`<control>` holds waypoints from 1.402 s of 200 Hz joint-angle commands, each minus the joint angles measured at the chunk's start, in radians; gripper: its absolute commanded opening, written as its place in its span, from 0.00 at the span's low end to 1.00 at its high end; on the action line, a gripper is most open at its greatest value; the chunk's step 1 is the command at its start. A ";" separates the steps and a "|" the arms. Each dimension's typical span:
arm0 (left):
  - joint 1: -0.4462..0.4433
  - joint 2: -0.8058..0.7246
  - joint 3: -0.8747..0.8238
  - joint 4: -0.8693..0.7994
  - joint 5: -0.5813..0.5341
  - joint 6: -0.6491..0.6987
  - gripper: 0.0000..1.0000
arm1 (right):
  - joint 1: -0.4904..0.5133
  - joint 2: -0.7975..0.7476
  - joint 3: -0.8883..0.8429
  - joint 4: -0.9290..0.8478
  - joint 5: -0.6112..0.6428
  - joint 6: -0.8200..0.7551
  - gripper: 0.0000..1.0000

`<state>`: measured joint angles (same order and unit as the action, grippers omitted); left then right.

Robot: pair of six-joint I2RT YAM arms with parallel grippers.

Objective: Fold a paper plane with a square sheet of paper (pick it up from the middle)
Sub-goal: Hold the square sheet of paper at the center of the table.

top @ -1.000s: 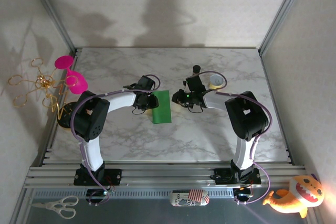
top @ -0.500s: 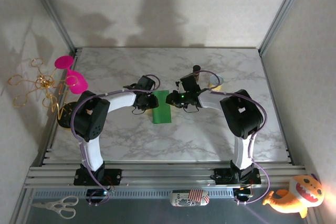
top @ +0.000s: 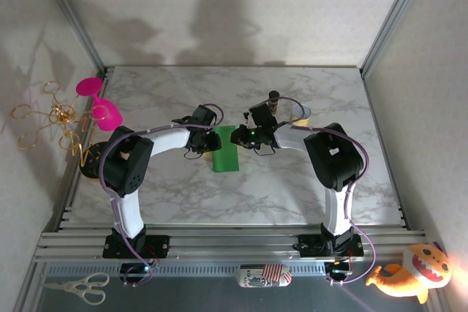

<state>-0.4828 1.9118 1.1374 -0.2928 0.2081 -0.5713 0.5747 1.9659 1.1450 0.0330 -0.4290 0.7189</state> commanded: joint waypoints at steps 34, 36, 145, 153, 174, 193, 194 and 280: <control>-0.010 0.138 -0.052 -0.047 -0.046 0.037 0.41 | -0.001 -0.022 0.013 -0.018 0.017 -0.008 0.20; -0.010 0.137 -0.052 -0.048 -0.047 0.038 0.41 | -0.001 -0.020 0.013 -0.018 0.014 -0.008 0.20; -0.013 0.156 -0.051 -0.048 -0.047 0.036 0.41 | 0.017 0.048 0.063 -0.067 -0.046 -0.044 0.18; -0.013 0.156 -0.051 -0.047 -0.047 0.034 0.41 | 0.018 0.054 0.065 -0.074 -0.047 -0.045 0.18; -0.013 0.158 -0.053 -0.047 -0.049 0.034 0.40 | 0.018 0.066 0.073 -0.092 -0.044 -0.051 0.18; -0.014 0.158 -0.054 -0.047 -0.049 0.034 0.40 | 0.019 0.078 0.080 -0.117 -0.032 -0.056 0.17; -0.014 0.158 -0.054 -0.047 -0.049 0.034 0.40 | 0.019 0.079 0.079 -0.118 -0.031 -0.056 0.17; -0.011 0.089 -0.013 -0.075 -0.061 0.028 0.41 | 0.018 0.138 0.060 -0.271 0.092 -0.078 0.12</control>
<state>-0.4896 1.9160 1.1526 -0.3145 0.1928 -0.5491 0.5835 2.0441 1.2224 -0.0967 -0.4232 0.6659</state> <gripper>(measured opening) 0.403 0.124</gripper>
